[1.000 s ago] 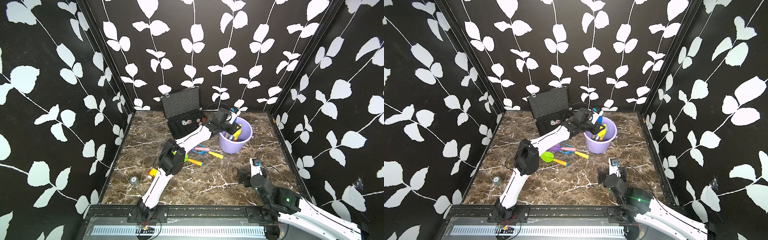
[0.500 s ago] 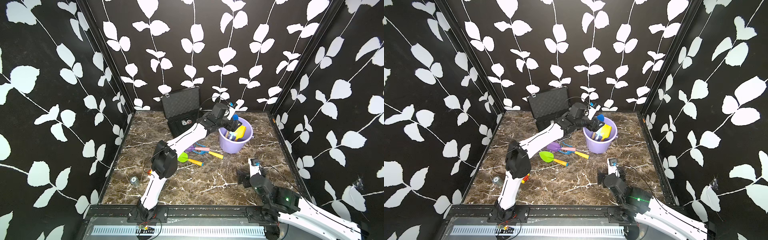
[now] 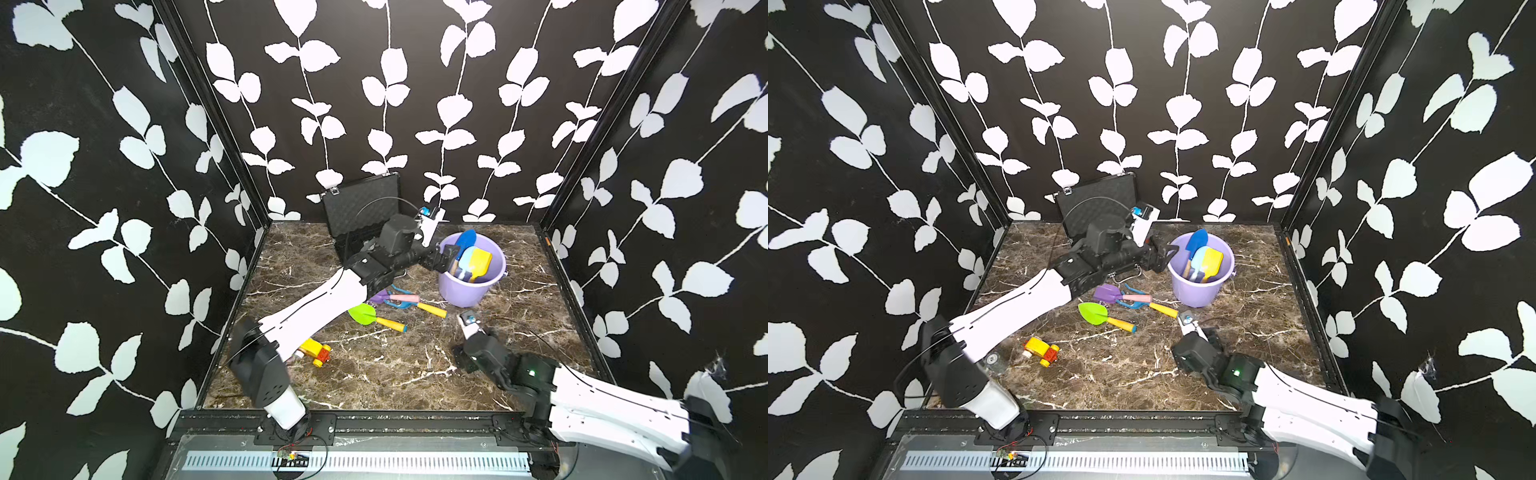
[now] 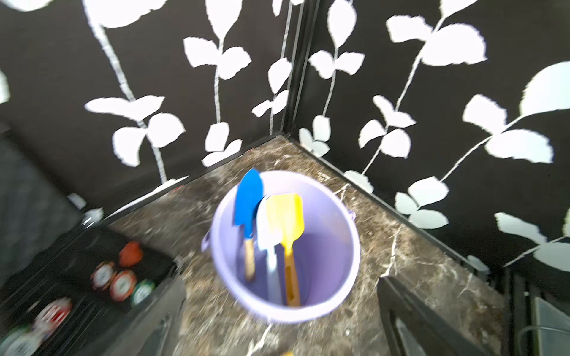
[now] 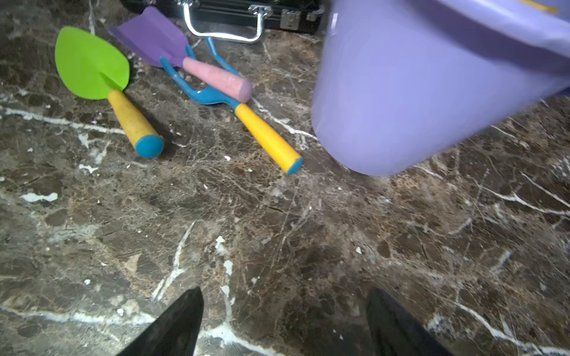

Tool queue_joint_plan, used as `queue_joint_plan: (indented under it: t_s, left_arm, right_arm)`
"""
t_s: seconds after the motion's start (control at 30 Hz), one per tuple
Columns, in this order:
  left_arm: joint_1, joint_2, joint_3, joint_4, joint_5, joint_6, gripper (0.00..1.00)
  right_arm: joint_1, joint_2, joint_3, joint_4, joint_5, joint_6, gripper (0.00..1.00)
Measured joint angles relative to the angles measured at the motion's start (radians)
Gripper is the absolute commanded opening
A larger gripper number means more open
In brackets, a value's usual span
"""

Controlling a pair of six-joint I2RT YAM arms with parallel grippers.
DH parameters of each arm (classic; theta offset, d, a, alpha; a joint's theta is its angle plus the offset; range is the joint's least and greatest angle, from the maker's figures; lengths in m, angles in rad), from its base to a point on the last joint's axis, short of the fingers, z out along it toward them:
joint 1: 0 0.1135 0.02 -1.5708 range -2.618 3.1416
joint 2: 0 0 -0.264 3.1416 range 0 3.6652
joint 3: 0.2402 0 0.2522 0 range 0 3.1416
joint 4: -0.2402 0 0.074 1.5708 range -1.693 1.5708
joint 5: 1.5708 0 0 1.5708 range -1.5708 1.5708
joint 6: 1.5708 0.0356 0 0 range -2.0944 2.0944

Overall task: Organize the gardening tools
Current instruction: Pick up the gardening tool from the center of the board.

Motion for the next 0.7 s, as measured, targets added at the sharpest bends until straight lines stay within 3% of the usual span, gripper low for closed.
queue_joint_plan:
  t_s: [0.33,0.7]
  left_arm:
    - [0.083,-0.518,-0.519,0.034,-0.25,-0.093,0.99]
    - [0.095,-0.785,-0.814,-0.048,-0.383,-0.207,0.99]
  right_arm:
    - [0.032,0.294,0.154,0.078,-0.008,-0.04,0.85]
    - [0.032,0.503,0.322,0.108,-0.082,-0.068,0.85]
